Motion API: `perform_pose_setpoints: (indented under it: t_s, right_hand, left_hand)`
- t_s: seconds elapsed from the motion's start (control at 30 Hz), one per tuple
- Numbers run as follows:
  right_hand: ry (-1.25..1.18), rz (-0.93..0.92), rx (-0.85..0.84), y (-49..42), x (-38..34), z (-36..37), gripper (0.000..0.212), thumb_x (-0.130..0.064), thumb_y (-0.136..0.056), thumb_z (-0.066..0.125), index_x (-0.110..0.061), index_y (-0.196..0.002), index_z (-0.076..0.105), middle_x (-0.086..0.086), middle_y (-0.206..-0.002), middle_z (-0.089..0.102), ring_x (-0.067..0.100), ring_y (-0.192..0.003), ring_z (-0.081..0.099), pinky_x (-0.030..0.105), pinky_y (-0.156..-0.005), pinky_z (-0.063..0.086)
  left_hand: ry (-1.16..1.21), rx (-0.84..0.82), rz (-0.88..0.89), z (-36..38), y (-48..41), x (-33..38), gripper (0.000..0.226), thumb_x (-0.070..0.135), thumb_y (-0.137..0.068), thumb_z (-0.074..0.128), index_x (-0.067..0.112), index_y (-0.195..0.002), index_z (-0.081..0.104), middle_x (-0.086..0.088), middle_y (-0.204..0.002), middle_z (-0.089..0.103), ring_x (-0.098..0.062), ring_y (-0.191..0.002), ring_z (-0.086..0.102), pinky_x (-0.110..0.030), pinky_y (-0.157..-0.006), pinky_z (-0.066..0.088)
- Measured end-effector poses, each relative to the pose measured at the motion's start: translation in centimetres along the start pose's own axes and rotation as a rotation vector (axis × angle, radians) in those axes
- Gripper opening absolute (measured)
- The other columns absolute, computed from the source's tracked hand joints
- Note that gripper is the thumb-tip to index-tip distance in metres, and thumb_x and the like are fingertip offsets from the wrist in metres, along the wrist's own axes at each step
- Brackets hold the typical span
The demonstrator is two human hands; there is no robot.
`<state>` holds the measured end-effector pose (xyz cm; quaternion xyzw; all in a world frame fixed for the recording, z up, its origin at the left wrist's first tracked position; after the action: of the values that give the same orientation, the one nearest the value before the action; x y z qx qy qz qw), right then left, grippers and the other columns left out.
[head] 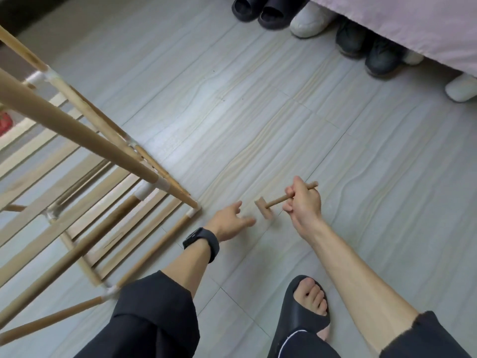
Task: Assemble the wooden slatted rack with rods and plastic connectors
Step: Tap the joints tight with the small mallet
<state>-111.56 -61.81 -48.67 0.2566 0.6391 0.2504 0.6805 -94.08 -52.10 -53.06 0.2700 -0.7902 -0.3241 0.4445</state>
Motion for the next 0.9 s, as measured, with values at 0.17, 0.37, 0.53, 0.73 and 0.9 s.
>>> perform_pose_setpoints:
  t_s: [0.17,0.37,0.53,0.73,0.9]
  right_hand:
    - [-0.582,0.272,-0.218,6.7,-1.1,0.6,0.038,-0.02,-0.104,0.044,-0.019,-0.067,0.037,-0.003,-0.063,0.049,0.01,-0.043,0.024,0.022,-0.046,0.03]
    - [-0.422,0.133,-0.267,14.1,-6.4,0.5,0.018,-0.021,-0.094,0.071,-0.011,-0.084,0.061,0.001,-0.082,0.064,0.004,-0.045,0.038,0.013,-0.045,0.043]
    - [0.183,-0.37,-0.506,23.8,-13.5,4.1,0.031,-0.041,-0.091,0.069,-0.01,-0.089,0.071,0.0,-0.074,0.067,0.011,-0.05,0.046,0.024,-0.054,0.048]
    - [0.714,-0.991,-0.415,33.8,-19.2,6.2,0.053,-0.063,-0.094,0.049,-0.02,-0.067,0.066,-0.008,-0.052,0.031,0.011,-0.05,0.034,0.024,-0.05,0.028]
    - [0.807,-0.924,-0.485,35.0,-18.6,7.6,0.057,-0.059,-0.101,0.042,-0.021,-0.064,0.061,-0.007,-0.057,0.038,0.009,-0.054,0.038,0.028,-0.058,0.032]
  left_hand:
    - [0.554,0.002,0.195,-1.4,8.2,4.2,0.031,0.036,-0.1,0.062,0.024,-0.128,0.06,0.001,-0.124,0.07,-0.015,-0.111,0.068,-0.041,-0.1,0.049]
    - [0.542,0.167,0.438,-8.7,21.1,8.9,0.038,0.05,-0.096,0.062,0.02,-0.119,0.07,0.002,-0.093,0.067,-0.015,-0.077,0.065,-0.035,-0.08,0.056]
    - [0.758,0.203,0.529,-15.1,30.4,12.2,0.054,0.057,-0.101,0.044,0.009,-0.112,0.068,0.005,-0.072,0.05,-0.011,-0.058,0.047,-0.025,-0.06,0.045]
    - [0.716,0.294,0.669,-19.1,38.5,13.9,0.048,0.049,-0.105,0.04,0.008,-0.097,0.065,0.006,-0.062,0.043,-0.01,-0.054,0.035,-0.024,-0.055,0.031]
    - [0.417,0.513,0.637,-20.6,41.1,14.2,0.049,0.051,-0.106,0.034,0.013,-0.103,0.065,-0.001,-0.083,0.054,-0.009,-0.065,0.045,-0.022,-0.062,0.039]
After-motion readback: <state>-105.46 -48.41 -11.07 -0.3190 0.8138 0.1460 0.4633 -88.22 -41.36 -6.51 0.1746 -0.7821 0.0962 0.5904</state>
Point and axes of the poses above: each hand's wrist, its own y-axis away from the middle knuckle, its own z-axis out of the palm, x = y × z, the point moved 10 cm from there along -y, towards the middle knuckle
